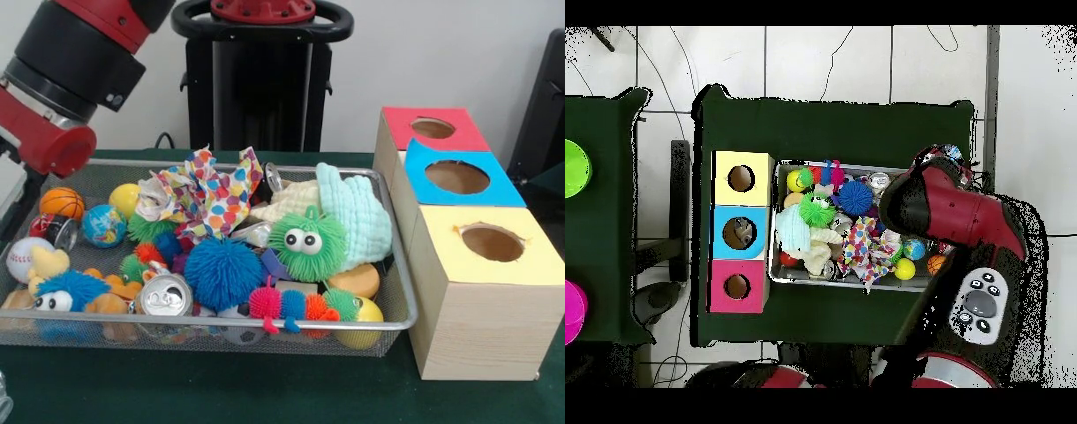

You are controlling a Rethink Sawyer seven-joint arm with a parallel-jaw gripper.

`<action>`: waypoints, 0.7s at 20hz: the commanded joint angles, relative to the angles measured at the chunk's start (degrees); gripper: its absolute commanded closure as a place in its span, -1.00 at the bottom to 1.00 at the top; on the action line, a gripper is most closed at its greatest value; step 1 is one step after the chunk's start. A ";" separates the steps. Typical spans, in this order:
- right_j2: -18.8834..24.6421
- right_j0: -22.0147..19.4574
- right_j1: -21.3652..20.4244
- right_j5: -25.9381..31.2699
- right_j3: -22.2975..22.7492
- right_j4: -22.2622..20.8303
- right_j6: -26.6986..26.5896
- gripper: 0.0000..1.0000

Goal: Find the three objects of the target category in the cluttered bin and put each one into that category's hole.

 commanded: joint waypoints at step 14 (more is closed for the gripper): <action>33.21 -13.70 3.00 -1.82 8.32 -18.08 -10.79 -1.00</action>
